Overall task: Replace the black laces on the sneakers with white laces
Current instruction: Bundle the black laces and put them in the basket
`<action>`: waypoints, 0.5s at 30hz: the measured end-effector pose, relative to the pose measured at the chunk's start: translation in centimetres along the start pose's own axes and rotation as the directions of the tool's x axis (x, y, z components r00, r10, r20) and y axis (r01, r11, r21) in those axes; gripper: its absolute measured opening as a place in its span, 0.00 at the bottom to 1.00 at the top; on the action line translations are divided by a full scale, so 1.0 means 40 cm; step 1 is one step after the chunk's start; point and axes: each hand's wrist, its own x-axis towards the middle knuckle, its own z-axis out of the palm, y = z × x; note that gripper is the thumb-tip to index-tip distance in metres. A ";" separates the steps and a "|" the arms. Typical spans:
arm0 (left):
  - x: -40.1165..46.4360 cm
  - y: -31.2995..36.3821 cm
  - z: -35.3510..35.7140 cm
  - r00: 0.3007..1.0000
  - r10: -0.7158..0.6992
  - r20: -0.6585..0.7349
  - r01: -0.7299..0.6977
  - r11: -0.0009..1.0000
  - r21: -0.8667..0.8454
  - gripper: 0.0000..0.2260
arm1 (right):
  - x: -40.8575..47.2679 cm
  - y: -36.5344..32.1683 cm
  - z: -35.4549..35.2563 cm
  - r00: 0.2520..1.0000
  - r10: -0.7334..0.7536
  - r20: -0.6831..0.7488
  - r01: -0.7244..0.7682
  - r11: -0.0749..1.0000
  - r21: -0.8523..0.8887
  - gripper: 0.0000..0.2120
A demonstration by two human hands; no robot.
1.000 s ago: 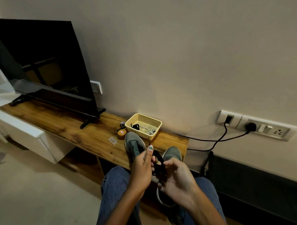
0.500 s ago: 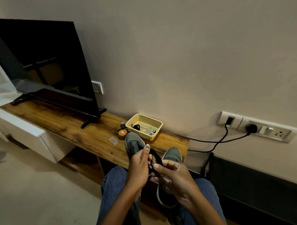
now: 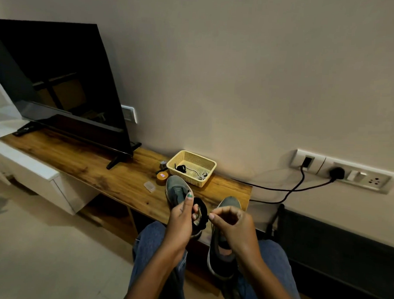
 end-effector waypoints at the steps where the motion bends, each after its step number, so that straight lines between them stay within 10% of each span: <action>1: -0.001 -0.001 0.002 1.000 0.002 0.006 -0.002 1.000 0.008 0.18 | 0.003 0.003 0.005 1.000 -0.009 0.014 0.009 1.000 0.000 0.03; 9: 0.080 -0.031 0.030 0.998 0.032 -0.052 -0.029 0.998 0.058 0.17 | 0.088 0.030 0.028 0.990 0.047 0.132 -0.049 0.999 0.014 0.17; 15: 0.207 -0.049 0.055 0.998 -0.026 -0.059 0.029 0.998 0.050 0.17 | 0.227 0.069 0.053 0.981 0.119 0.154 -0.121 0.993 0.004 0.03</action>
